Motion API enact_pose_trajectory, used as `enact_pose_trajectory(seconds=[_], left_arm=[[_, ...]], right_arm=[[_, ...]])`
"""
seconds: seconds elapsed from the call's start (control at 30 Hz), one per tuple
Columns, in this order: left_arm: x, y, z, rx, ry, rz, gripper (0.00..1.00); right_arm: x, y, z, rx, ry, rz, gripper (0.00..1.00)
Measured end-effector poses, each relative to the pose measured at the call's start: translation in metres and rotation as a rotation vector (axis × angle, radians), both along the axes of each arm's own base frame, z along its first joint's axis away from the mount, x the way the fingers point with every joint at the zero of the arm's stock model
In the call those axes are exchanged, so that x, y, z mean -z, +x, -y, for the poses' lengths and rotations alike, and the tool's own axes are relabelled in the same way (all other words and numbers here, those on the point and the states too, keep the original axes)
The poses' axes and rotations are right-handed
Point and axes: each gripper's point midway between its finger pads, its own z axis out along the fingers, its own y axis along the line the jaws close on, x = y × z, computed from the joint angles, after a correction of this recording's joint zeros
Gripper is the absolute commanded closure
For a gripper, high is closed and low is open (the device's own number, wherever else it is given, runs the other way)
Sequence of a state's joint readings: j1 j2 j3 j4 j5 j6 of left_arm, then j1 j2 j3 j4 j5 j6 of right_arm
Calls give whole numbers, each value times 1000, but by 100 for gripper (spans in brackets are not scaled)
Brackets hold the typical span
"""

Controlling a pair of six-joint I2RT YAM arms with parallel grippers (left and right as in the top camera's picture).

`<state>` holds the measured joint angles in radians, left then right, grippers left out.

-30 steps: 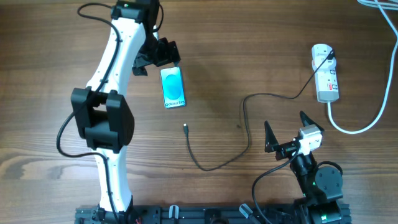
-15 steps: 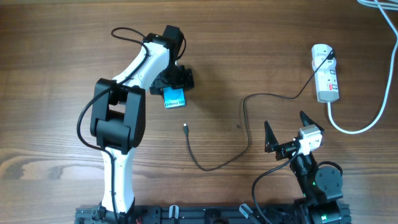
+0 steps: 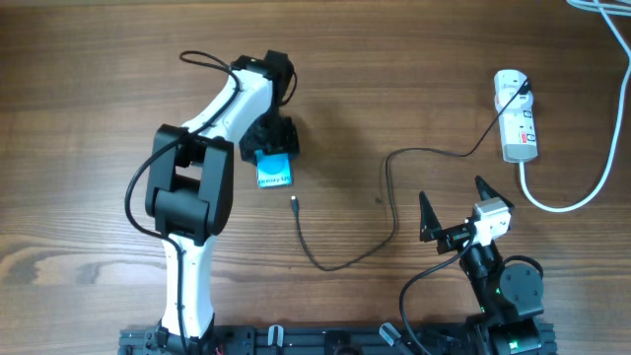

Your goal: Plug charger to phone and switch on socket

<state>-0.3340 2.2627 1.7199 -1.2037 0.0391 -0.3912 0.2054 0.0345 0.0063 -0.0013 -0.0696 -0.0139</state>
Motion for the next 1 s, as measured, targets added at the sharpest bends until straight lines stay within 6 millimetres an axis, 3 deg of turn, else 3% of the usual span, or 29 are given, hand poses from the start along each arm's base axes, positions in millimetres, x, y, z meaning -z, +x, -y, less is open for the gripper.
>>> enact_pose_trajectory(seconds=[0.1, 0.2, 0.23, 0.27, 0.53, 0.63, 0.77, 0.87, 1.0], left_arm=[[-1, -25, 14, 55, 27, -68, 25], [-2, -38, 28, 100, 36, -86, 17], [-1, -38, 30, 99, 37, -84, 12], [-1, -36, 31, 96, 30, -76, 0], [3, -2, 37, 33, -38, 42, 0], [2, -4, 36, 30, -33, 33, 0], [2, -27, 27, 28, 0, -59, 0], [4, -27, 29, 27, -24, -40, 0], [5, -26, 31, 25, -42, -26, 13]], right_arm=[[0, 0, 0, 0, 0, 0, 0], [0, 0, 0, 0, 0, 0, 0], [0, 0, 0, 0, 0, 0, 0], [0, 0, 0, 0, 0, 0, 0], [0, 0, 0, 0, 0, 0, 0], [0, 0, 0, 0, 0, 0, 0], [0, 0, 0, 0, 0, 0, 0], [0, 0, 0, 0, 0, 0, 0], [0, 0, 0, 0, 0, 0, 0]])
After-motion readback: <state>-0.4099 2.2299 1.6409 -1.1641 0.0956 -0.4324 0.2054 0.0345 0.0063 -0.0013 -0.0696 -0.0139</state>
